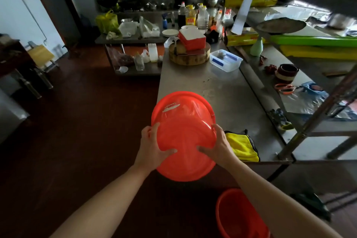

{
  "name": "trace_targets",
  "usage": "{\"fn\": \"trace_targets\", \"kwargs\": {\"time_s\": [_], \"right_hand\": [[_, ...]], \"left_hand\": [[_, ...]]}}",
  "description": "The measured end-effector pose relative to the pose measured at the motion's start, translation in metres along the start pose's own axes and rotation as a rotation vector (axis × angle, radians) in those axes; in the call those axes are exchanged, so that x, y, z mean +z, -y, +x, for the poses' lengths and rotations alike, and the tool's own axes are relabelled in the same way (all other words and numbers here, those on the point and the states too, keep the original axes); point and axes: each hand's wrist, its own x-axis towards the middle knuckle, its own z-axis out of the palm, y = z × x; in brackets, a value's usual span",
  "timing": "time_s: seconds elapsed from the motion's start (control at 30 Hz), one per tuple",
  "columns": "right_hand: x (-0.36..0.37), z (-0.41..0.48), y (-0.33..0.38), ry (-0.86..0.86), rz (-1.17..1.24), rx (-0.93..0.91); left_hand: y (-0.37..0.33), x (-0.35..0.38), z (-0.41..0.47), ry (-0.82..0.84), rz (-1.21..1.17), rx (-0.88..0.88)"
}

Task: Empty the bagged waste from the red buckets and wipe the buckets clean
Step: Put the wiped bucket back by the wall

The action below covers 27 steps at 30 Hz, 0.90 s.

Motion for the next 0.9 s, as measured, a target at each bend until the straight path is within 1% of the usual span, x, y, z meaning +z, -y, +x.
{"fn": "trace_targets", "kwargs": {"time_s": [0.07, 0.1, 0.17, 0.23, 0.27, 0.33, 0.4, 0.43, 0.47, 0.5, 0.6, 0.63, 0.7, 0.77, 0.8, 0.87, 0.9], "right_hand": [[-0.001, 0.002, 0.016, -0.015, -0.027, -0.035], [-0.003, 0.005, 0.023, 0.012, -0.064, -0.055], [-0.008, 0.011, 0.038, 0.140, -0.177, -0.098], [-0.011, 0.017, 0.048, 0.264, -0.285, -0.096], [-0.013, 0.018, 0.052, 0.297, -0.290, -0.076], [-0.016, 0.019, 0.061, 0.326, -0.207, -0.023], [-0.017, 0.020, 0.067, 0.351, -0.230, -0.021], [-0.018, 0.020, 0.067, 0.384, -0.301, -0.011], [-0.016, 0.021, 0.065, 0.375, -0.317, 0.015], [-0.017, 0.022, 0.064, 0.393, -0.401, -0.019], [-0.014, 0.023, 0.068, 0.440, -0.389, 0.035], [-0.011, 0.024, 0.068, 0.447, -0.394, 0.026], [-0.004, 0.026, 0.068, 0.418, -0.322, 0.111], [0.003, 0.031, 0.067, 0.337, -0.206, 0.210], [0.008, 0.034, 0.066, 0.289, -0.200, 0.201], [0.015, 0.042, 0.064, 0.178, -0.220, 0.158], [0.020, 0.045, 0.063, 0.138, -0.230, 0.152]], "left_hand": [[-0.001, -0.003, 0.004, -0.008, 0.034, 0.050], [-0.002, -0.004, 0.008, -0.005, 0.053, 0.067], [-0.006, -0.008, 0.011, 0.012, 0.081, 0.062], [-0.008, -0.012, 0.014, 0.031, 0.123, 0.077], [-0.008, -0.014, 0.015, 0.045, 0.152, 0.099], [-0.009, -0.020, 0.018, 0.092, 0.191, 0.113], [-0.011, -0.023, 0.021, 0.164, 0.168, 0.113], [-0.013, -0.023, 0.023, 0.201, 0.138, 0.116], [-0.015, -0.022, 0.026, 0.237, 0.104, 0.116], [-0.017, -0.022, 0.029, 0.271, 0.074, 0.113], [-0.023, -0.018, 0.038, 0.342, -0.006, 0.088], [-0.024, -0.017, 0.041, 0.355, -0.036, 0.069], [-0.027, -0.016, 0.047, 0.359, -0.076, 0.035], [-0.027, -0.015, 0.055, 0.342, -0.084, -0.006], [-0.027, -0.015, 0.059, 0.315, -0.051, -0.021], [-0.026, -0.013, 0.070, 0.256, 0.096, -0.048], [-0.025, -0.011, 0.074, 0.256, 0.159, -0.082]]}}
